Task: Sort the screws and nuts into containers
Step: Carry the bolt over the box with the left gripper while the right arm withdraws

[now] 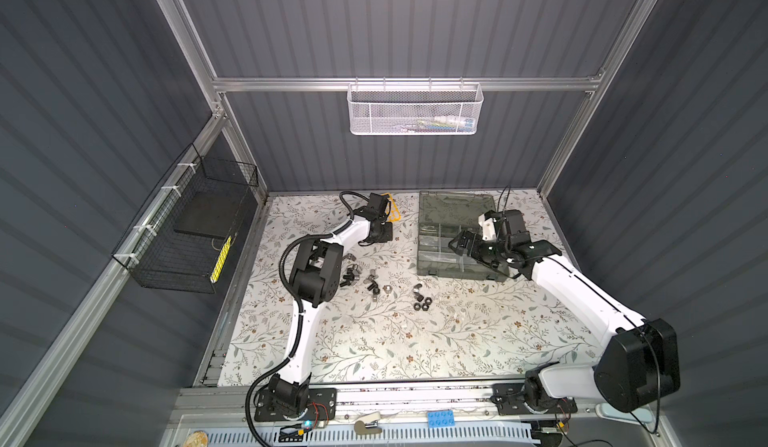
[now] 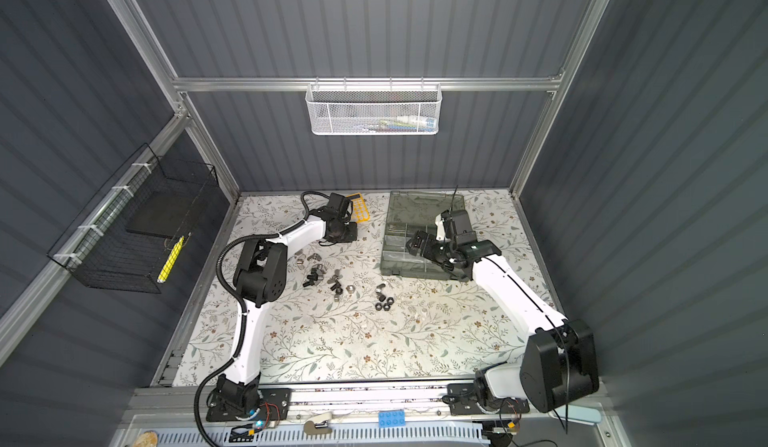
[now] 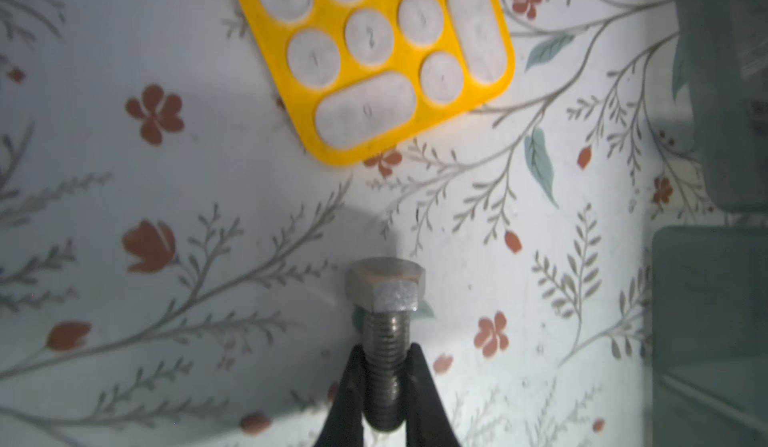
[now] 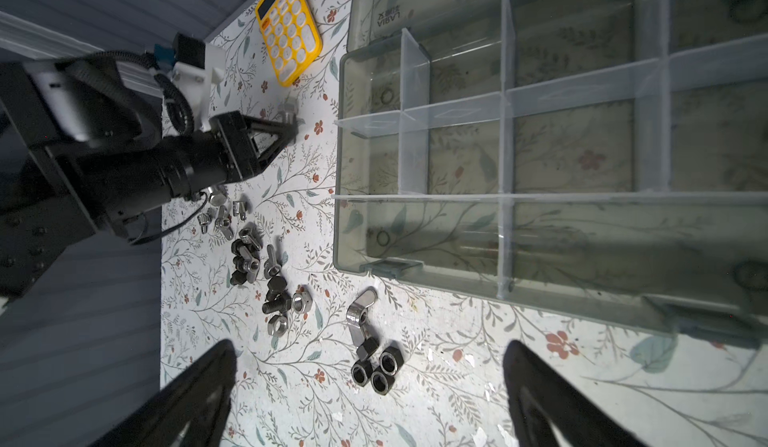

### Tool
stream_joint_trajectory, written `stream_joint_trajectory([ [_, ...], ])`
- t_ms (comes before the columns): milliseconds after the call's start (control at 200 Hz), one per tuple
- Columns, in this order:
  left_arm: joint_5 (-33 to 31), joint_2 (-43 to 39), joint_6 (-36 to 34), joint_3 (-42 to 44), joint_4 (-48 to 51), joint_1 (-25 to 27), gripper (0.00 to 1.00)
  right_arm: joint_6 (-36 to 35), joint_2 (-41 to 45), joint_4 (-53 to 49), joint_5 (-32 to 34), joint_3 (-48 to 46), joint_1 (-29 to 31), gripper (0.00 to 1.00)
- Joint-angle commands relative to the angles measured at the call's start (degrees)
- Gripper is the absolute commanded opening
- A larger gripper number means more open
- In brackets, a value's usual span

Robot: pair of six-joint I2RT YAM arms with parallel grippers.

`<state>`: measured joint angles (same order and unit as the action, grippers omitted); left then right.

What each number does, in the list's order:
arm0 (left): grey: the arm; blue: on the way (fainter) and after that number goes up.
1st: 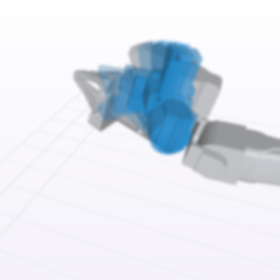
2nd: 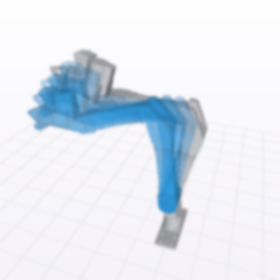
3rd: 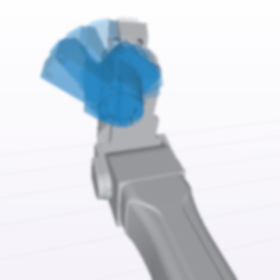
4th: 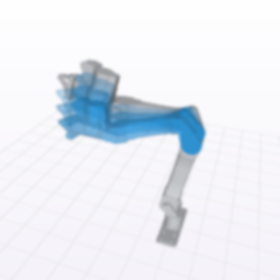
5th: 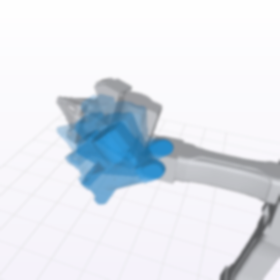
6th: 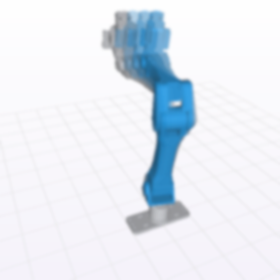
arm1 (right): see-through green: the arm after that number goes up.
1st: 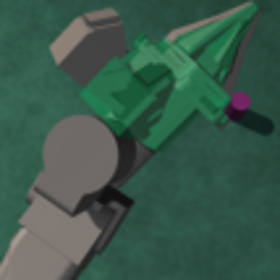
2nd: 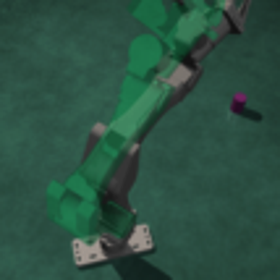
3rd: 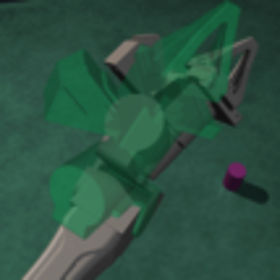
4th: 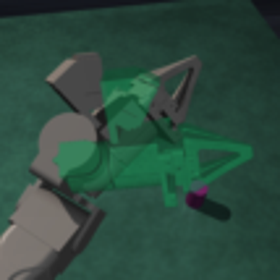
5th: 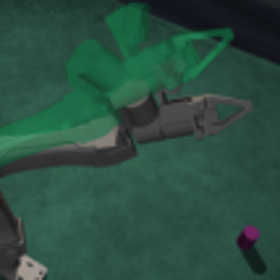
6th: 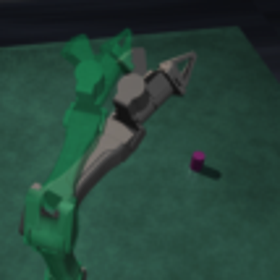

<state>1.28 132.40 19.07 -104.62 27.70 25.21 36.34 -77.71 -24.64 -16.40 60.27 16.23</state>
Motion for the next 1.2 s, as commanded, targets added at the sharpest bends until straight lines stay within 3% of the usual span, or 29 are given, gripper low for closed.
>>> stream_joint_trajectory([
  [0,4.1,-5.4,0.8,3.5,4.0,0.5,0.03,4.9,2.5,-1.3,-1.8,0.6,-3.2,0.99],
  [355,9.0,-17.3,1.1,10.5,2.6,5.0,0.04,7.2,8.5,-2.6,-3.4,-1.4,-6.6,0.99],
  [540,10.6,-20.5,-2.5,11.3,2.1,10.6,0.04,7.6,10.9,-4.6,1.5,-2.1,-6.7,0.99],
  [725,10.3,-19.1,-6.9,9.9,3.0,16.1,0.03,10.0,13.2,-4.7,1.2,-4.0,-8.6,0.99],
  [916,9.3,-16.1,-9.4,7.2,3.5,18.8,0.04,15.8,22.9,1.4,1.3,-10.6,-11.3,0.99],
  [1196,9.6,-9.7,-12.1,1.3,5.6,19.4,0.05,15.1,22.1,-1.1,-1.5,-9.3,-11.5,0.99],
])
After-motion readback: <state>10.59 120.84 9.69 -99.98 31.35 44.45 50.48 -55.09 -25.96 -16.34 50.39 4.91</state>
